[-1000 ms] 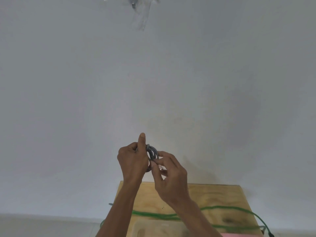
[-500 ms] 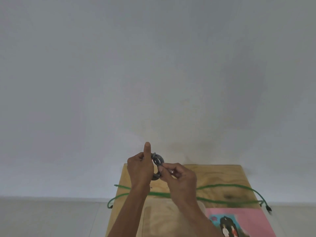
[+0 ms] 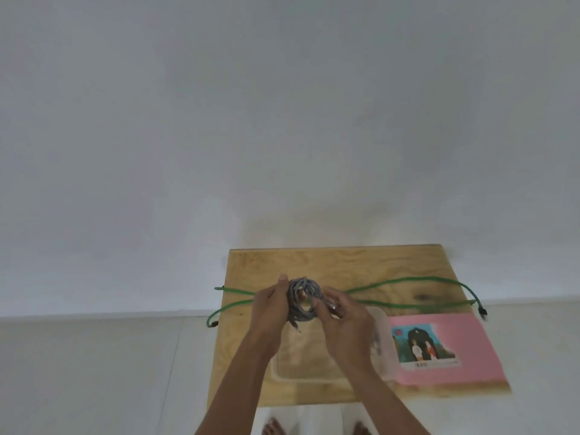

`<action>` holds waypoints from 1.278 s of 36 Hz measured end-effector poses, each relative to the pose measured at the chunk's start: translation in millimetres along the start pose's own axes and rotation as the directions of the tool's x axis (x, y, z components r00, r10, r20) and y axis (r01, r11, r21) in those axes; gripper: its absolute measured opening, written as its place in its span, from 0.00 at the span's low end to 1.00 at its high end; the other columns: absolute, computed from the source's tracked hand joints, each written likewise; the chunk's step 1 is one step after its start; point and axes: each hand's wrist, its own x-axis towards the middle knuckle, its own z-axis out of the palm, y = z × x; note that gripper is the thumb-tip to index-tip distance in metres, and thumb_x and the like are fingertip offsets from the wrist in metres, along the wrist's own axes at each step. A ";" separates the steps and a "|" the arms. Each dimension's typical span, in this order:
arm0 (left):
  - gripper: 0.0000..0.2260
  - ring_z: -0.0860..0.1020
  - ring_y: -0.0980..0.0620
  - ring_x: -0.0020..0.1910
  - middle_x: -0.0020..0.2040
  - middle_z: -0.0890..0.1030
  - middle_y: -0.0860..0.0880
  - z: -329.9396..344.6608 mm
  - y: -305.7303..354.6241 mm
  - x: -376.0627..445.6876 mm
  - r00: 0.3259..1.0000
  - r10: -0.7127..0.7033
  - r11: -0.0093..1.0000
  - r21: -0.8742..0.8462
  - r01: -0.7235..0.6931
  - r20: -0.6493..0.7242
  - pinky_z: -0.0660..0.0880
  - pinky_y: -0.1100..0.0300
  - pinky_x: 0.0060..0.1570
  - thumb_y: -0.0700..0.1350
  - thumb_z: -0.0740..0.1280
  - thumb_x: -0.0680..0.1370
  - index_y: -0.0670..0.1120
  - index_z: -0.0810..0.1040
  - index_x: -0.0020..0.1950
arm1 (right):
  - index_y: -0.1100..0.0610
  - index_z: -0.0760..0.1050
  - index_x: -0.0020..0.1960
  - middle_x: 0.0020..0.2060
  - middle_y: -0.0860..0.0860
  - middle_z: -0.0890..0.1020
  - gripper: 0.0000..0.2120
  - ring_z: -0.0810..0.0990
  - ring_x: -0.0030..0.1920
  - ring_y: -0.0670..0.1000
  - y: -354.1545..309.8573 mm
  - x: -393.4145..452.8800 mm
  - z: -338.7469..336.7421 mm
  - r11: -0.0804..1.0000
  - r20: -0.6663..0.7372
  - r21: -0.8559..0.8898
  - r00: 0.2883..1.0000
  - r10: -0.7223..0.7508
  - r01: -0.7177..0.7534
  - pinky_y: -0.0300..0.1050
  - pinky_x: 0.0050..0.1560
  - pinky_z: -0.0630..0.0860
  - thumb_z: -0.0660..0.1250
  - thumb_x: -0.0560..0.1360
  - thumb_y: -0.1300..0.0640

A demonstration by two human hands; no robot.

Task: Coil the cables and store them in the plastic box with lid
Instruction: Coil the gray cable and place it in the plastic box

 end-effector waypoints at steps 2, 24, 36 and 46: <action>0.22 0.82 0.34 0.52 0.46 0.84 0.33 -5.0 -8.9 1.9 0.999 -0.002 1.000 0.007 0.002 0.035 0.78 0.36 0.57 0.56 0.61 0.83 0.42 0.87 0.44 | 0.55 0.84 0.52 0.42 0.45 0.87 0.10 0.86 0.43 0.42 9.4 -4.3 2.6 0.999 0.008 -0.036 1.000 0.023 -0.022 0.44 0.47 0.83 0.76 0.72 0.62; 0.29 0.49 0.62 0.79 0.81 0.51 0.55 -24.9 -146.2 27.6 0.930 0.349 0.680 0.652 -0.335 0.115 0.50 0.73 0.73 0.59 0.44 0.83 0.48 0.51 0.81 | 0.59 0.82 0.43 0.40 0.54 0.85 0.02 0.81 0.44 0.57 110.2 -7.0 53.2 0.837 0.015 -0.414 0.917 0.398 -0.357 0.43 0.46 0.70 0.73 0.70 0.63; 0.31 0.47 0.64 0.79 0.82 0.50 0.50 -21.6 -158.4 33.7 0.919 0.368 0.684 0.627 -0.373 0.144 0.52 0.77 0.69 0.60 0.44 0.83 0.45 0.48 0.82 | 0.57 0.78 0.38 0.36 0.51 0.81 0.05 0.78 0.39 0.52 104.0 -11.1 86.1 0.764 -0.056 -0.292 0.808 0.586 -0.575 0.39 0.42 0.68 0.73 0.71 0.61; 0.28 0.51 0.58 0.80 0.82 0.53 0.51 -22.7 -161.1 33.6 0.907 0.398 0.690 0.605 -0.396 0.141 0.54 0.70 0.74 0.56 0.45 0.84 0.45 0.51 0.82 | 0.58 0.83 0.45 0.39 0.51 0.83 0.09 0.75 0.41 0.49 95.7 -1.8 63.3 0.734 0.052 -0.426 0.796 0.604 -0.529 0.38 0.48 0.66 0.67 0.76 0.54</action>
